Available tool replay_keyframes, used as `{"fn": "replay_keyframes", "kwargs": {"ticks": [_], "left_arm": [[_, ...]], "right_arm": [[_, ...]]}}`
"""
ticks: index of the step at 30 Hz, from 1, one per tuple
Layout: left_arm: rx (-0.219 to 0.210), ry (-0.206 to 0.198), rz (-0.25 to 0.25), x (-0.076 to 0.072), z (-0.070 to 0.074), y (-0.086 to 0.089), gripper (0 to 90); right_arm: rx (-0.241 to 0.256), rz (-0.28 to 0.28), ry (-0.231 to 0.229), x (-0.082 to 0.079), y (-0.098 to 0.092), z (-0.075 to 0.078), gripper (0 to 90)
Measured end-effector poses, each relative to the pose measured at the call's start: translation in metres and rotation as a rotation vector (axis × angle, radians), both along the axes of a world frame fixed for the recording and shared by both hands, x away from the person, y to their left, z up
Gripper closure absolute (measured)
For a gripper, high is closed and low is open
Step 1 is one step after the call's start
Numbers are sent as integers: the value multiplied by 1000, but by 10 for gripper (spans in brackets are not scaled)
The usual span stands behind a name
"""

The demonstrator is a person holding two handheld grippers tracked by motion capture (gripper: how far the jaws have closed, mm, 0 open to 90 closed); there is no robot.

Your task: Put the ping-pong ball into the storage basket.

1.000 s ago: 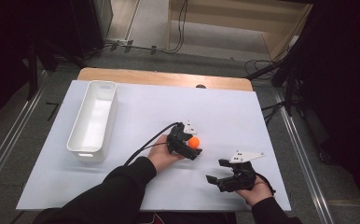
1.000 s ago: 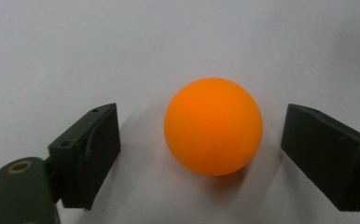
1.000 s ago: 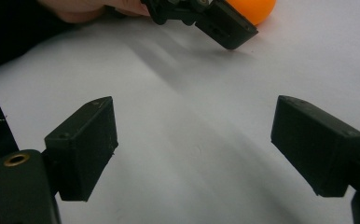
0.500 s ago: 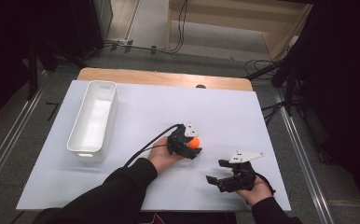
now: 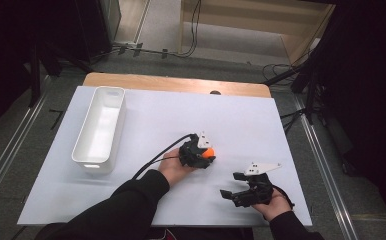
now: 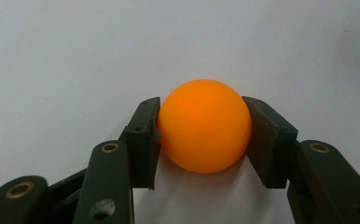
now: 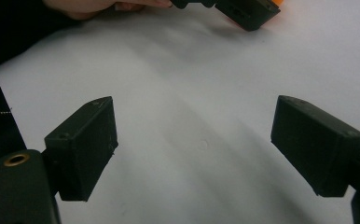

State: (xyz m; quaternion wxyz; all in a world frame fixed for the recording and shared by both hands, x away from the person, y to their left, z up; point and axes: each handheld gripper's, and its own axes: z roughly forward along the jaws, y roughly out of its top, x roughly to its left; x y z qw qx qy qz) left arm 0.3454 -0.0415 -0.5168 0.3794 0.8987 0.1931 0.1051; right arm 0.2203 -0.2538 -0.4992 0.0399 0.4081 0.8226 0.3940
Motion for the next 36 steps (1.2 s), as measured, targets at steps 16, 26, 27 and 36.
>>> {"fn": "replay_keyframes", "kwargs": {"ticks": [16,26,27,36], "left_arm": [[-14,16,2,0,1,3,507],[-39,73,12,4,8,9,507],[-43,87,15,4,9,10,506],[-65,134,10,4,25,17,506]], "right_arm": [[1,7,-1,1,5,0,132],[15,3,-21,0,5,2,132],[16,4,-14,-1,5,3,132],[18,2,-22,-1,4,3,131]]}}
